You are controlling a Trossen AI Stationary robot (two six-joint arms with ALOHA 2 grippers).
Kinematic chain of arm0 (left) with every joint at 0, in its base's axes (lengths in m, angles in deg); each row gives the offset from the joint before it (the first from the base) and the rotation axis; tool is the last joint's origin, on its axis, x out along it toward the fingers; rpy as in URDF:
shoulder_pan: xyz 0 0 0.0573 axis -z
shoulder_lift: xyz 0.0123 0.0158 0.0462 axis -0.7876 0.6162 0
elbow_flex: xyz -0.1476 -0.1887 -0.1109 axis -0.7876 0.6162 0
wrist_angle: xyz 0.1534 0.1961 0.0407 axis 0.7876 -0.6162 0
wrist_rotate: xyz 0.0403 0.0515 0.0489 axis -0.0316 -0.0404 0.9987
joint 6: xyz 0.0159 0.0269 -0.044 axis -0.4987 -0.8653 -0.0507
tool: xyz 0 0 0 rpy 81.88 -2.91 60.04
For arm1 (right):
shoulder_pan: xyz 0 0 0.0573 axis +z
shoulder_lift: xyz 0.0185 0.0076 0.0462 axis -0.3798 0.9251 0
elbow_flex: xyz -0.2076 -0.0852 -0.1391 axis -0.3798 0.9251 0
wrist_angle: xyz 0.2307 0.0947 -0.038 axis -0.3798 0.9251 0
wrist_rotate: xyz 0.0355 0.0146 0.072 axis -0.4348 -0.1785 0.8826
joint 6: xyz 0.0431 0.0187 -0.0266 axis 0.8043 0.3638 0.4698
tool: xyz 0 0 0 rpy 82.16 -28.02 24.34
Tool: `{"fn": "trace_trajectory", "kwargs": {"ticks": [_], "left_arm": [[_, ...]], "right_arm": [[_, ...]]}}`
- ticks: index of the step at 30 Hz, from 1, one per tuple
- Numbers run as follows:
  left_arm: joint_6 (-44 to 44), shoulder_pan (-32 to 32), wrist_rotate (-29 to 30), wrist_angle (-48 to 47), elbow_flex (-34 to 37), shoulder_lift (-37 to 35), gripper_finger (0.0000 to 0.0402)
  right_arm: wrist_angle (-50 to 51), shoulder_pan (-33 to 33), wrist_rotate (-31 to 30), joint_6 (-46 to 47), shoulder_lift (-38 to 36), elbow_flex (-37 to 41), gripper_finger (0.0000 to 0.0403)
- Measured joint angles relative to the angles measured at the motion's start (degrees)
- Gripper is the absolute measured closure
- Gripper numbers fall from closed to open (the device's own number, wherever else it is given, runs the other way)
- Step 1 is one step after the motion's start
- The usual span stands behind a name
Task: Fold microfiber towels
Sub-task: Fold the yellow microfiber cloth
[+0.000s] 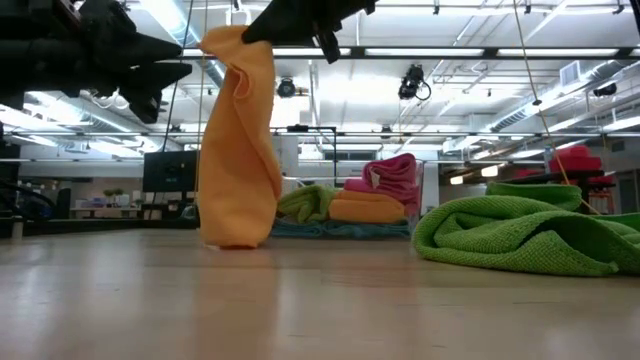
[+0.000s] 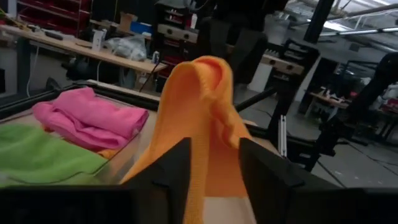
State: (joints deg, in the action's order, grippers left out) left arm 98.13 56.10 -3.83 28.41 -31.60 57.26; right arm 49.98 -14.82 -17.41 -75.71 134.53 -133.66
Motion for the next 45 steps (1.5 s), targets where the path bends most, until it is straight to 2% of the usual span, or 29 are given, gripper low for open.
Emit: {"fn": "trace_trajectory", "kwargs": {"ticks": [5, 9, 17, 25, 38, 42, 45], "left_arm": [[0.02, -0.06, -0.49, 6.71, -0.02, 4.30, 0.0204], [0.38, -0.06, -0.64, 11.75, -0.02, 8.49, 0.0178], [0.52, -0.06, -0.62, 22.59, -0.45, 18.09, 0.0183], [1.10, -0.08, -0.20, 23.45, -4.68, 26.01, 0.0190], [0.07, -0.21, 1.04, 25.29, -5.44, 26.78, 0.0250], [0.07, -0.21, 1.48, 25.38, -5.44, 26.78, 0.0285], [0.04, -0.21, 1.72, 25.58, -5.44, 26.78, 0.0325]], "right_arm": [[0.11, 0.02, 0.01, -0.30, 0.00, 0.00, 0.0398], [-0.03, 0.00, 0.01, -0.82, 0.00, 0.00, 0.0398], [-0.07, 0.00, 0.01, -1.27, 0.00, 0.00, 0.0398], [-0.04, 0.00, 0.03, -1.27, 0.00, 0.00, 0.0398], [1.40, 0.07, 0.04, -1.42, -0.07, 0.00, 0.0395], [1.42, 0.07, 0.04, -1.47, -0.09, 0.00, 0.0394], [1.44, 0.07, 0.04, -1.66, -0.09, 0.00, 0.0394]]}}
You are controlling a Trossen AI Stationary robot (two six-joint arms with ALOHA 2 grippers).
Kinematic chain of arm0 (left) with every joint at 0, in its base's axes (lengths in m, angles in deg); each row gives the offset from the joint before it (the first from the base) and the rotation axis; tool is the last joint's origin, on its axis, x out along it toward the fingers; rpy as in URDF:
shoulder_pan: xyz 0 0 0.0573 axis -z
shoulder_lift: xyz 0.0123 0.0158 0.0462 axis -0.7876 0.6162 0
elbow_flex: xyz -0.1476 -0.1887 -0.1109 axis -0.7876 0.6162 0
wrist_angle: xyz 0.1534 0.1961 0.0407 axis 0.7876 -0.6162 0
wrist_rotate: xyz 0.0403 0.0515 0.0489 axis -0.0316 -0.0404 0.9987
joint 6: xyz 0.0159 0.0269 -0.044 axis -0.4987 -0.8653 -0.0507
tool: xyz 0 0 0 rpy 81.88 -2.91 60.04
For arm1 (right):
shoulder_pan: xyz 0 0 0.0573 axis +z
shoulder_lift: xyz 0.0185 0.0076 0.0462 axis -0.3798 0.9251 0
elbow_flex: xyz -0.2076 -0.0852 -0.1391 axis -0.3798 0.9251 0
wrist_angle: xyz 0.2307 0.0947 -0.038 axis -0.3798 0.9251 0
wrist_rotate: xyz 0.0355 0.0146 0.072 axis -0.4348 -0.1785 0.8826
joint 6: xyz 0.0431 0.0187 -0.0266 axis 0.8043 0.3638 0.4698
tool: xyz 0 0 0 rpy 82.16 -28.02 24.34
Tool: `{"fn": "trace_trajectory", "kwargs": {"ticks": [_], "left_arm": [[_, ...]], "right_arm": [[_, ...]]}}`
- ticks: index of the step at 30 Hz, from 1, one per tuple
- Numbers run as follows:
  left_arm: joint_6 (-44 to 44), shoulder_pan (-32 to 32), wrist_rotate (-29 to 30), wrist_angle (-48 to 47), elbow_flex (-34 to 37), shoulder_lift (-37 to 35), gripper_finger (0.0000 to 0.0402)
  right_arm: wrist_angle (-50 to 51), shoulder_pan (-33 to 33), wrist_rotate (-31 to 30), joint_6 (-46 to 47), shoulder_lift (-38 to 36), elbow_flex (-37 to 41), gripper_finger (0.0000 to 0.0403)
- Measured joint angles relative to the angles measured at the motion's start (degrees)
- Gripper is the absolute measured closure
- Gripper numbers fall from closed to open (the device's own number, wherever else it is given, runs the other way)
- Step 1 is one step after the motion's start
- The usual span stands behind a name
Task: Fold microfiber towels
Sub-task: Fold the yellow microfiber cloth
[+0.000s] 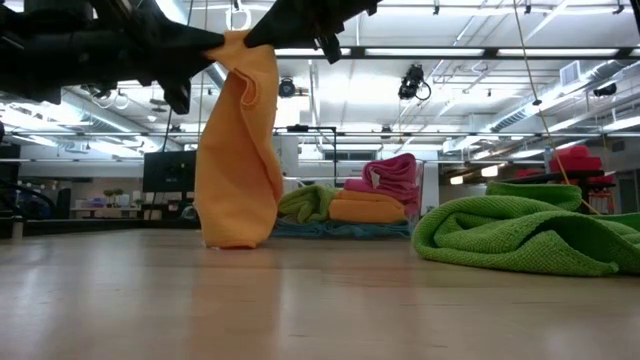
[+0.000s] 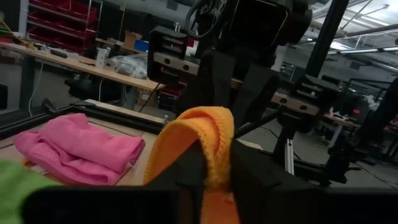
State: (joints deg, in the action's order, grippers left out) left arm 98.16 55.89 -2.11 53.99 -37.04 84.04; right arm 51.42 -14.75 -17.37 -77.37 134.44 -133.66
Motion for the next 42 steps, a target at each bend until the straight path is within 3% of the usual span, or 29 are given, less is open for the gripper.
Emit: {"fn": "trace_trajectory", "kwargs": {"ticks": [4, 10, 19, 24, 32, 37, 42], "left_arm": [[0.02, 0.00, 0.00, 0.13, 0.00, 0.00, 0.0387], [3.20, 0.02, 1.55, 0.18, 0.02, 0.00, 0.0388], [9.29, 0.00, 12.00, -5.50, 0.07, 0.02, 0.0386], [13.13, 0.00, 16.59, -5.47, 0.07, 0.04, 0.0392], [16.90, 0.00, 21.12, -2.73, -1.80, 0.07, 0.0384], [14.72, 0.00, 21.25, -2.75, -5.20, 0.07, 0.0392], [13.34, 0.00, 21.60, -3.10, -6.92, 0.10, 0.0370]], "right_arm": [[0.36, 0.00, 0.34, -0.03, 0.00, 0.00, 0.0393], [1.23, 0.00, 0.48, -1.49, 0.00, 0.00, 0.0373], [11.42, -0.29, 0.71, 1.96, -0.02, 0.00, 0.0246], [13.25, 1.16, 0.62, 1.32, -0.02, 0.00, 0.0202], [9.40, 5.03, -5.34, -10.33, 0.06, 0.00, 0.0197], [4.99, 5.49, -9.28, -14.70, 2.85, 0.04, 0.0196], [2.77, 5.80, -13.34, -17.44, 6.04, 0.02, 0.0192]]}}
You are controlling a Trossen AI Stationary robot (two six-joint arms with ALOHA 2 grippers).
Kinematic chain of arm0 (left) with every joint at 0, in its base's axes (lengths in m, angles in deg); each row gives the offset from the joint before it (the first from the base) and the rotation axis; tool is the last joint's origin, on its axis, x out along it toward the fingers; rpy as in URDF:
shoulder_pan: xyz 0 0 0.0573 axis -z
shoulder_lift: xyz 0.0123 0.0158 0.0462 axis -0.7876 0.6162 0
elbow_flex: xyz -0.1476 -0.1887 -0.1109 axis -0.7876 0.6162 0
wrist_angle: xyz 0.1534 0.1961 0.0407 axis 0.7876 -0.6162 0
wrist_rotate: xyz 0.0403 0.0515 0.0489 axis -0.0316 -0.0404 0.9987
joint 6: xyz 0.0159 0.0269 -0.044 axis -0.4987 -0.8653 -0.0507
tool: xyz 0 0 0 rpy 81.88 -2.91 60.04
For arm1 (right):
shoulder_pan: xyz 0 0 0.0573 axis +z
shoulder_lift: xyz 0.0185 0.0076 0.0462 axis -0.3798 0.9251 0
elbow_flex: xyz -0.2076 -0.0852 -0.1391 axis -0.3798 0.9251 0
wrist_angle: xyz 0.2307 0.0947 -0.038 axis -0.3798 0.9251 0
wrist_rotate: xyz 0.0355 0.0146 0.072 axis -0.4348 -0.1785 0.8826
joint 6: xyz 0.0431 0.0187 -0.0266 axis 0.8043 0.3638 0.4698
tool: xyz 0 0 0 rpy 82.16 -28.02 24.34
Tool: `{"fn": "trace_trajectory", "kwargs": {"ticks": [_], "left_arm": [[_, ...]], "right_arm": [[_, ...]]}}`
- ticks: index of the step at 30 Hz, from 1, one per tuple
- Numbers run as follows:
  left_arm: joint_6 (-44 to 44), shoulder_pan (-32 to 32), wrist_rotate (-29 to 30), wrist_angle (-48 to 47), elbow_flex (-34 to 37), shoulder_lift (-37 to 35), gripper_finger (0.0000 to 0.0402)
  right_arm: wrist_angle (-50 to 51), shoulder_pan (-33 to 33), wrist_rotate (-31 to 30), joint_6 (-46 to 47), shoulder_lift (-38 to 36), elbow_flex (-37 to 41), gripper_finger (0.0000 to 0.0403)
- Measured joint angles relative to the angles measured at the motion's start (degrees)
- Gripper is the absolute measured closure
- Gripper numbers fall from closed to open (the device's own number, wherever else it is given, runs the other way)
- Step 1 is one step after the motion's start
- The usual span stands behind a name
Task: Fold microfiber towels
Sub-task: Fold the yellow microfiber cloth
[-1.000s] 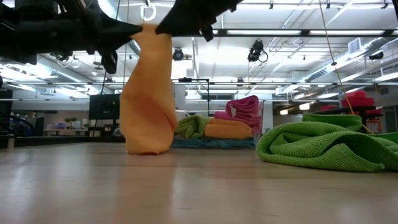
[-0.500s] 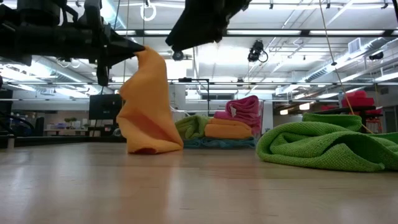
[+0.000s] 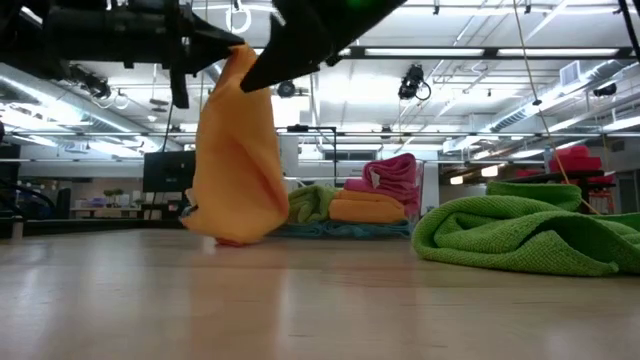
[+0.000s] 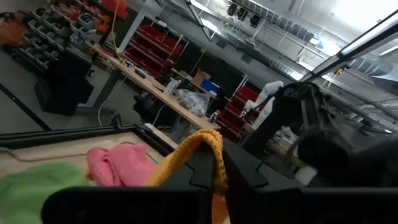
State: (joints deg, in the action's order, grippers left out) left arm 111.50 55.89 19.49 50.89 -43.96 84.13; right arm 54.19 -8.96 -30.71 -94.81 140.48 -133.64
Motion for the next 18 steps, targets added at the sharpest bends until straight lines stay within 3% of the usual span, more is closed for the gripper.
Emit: {"fn": "trace_trajectory", "kwargs": {"ticks": [8, 14, 18], "left_arm": [[-1.90, -0.03, 2.07, 4.35, -0.14, 0.01, 0.0392], [-4.59, -0.41, 2.87, 10.08, -0.14, 0.01, 0.0368], [-4.98, -1.25, 2.90, 12.75, -0.14, 0.01, 0.0376]], "right_arm": [[-2.39, 1.09, -6.42, -4.66, 2.74, 0.02, 0.0168], [-5.66, 0.57, -6.90, -6.67, 2.32, 0.02, 0.0134], [-10.62, 0.50, -9.00, -11.32, 2.20, 0.02, 0.0114]]}}
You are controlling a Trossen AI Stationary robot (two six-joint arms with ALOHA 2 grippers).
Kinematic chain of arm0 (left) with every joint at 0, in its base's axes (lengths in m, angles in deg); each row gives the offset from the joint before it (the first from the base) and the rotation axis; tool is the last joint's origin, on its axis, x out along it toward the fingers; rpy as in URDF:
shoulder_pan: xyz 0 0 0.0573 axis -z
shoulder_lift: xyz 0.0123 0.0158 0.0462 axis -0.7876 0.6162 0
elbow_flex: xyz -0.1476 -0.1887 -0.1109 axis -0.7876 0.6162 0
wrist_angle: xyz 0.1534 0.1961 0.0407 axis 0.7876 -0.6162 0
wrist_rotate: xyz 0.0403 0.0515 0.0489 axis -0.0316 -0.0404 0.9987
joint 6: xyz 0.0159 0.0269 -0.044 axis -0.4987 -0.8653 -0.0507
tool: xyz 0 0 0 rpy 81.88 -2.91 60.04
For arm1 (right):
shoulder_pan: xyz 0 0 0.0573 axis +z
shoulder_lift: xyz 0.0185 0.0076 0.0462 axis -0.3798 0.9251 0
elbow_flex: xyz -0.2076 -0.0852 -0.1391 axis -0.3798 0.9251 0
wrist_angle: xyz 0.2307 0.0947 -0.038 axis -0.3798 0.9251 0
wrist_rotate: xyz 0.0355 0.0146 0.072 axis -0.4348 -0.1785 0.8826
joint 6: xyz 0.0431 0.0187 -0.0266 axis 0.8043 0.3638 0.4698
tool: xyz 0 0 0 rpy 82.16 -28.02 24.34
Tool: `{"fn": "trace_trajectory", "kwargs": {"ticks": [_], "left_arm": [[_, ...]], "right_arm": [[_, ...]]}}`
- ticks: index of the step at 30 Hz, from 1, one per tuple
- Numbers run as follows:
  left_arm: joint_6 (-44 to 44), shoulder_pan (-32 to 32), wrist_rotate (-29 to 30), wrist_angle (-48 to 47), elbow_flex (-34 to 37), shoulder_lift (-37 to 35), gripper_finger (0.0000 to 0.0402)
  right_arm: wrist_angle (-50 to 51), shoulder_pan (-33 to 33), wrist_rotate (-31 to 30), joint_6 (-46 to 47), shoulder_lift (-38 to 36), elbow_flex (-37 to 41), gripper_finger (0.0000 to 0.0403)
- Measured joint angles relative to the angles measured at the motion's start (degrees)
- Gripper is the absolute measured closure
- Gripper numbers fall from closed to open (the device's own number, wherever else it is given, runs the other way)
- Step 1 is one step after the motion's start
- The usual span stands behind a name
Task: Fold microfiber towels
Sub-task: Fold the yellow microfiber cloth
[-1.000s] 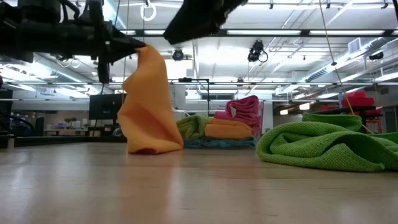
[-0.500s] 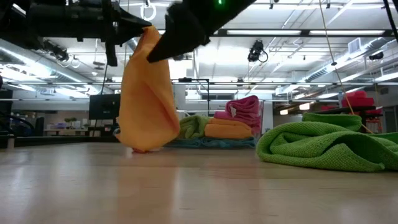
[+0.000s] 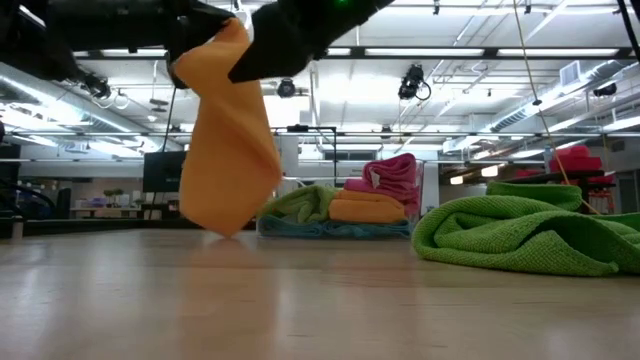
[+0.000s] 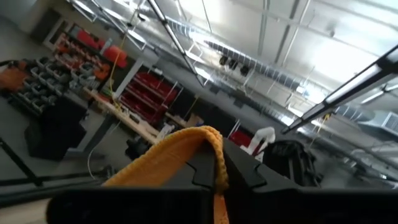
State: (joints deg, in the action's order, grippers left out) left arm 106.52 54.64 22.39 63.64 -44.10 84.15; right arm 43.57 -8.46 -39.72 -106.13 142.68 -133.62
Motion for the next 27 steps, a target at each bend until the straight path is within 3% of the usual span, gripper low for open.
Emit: {"fn": "trace_trajectory", "kwargs": {"ticks": [6, 10, 14, 19, 23, 27], "left_arm": [[-0.32, -0.59, -0.06, 4.01, 0.00, 0.00, 0.0392], [-2.35, -0.58, -0.24, 4.32, -1.22, -0.02, 0.0372], [-2.88, -0.58, -5.47, 0.67, -2.50, -0.04, 0.0368], [-2.34, -0.58, -12.21, -11.97, -3.77, -0.33, 0.0392], [-0.20, -0.58, -18.21, -27.33, -6.72, -0.33, 0.0380], [0.55, -0.57, -26.47, -48.40, -12.95, -0.33, 0.0367]], "right_arm": [[-3.24, -0.65, -0.75, -2.48, 0.00, -0.01, 0.0107], [-3.41, -1.25, 2.88, -4.94, 0.00, 0.00, 0.0107], [-2.75, -0.96, 1.77, -4.85, -0.54, -0.01, 0.0110], [-0.31, -0.54, 3.92, -1.85, -4.70, -0.02, 0.0116], [6.54, -1.00, 13.57, 4.93, -8.94, -0.04, 0.0116], [13.33, -2.44, 21.24, 10.61, -11.91, -0.04, 0.0116]]}}
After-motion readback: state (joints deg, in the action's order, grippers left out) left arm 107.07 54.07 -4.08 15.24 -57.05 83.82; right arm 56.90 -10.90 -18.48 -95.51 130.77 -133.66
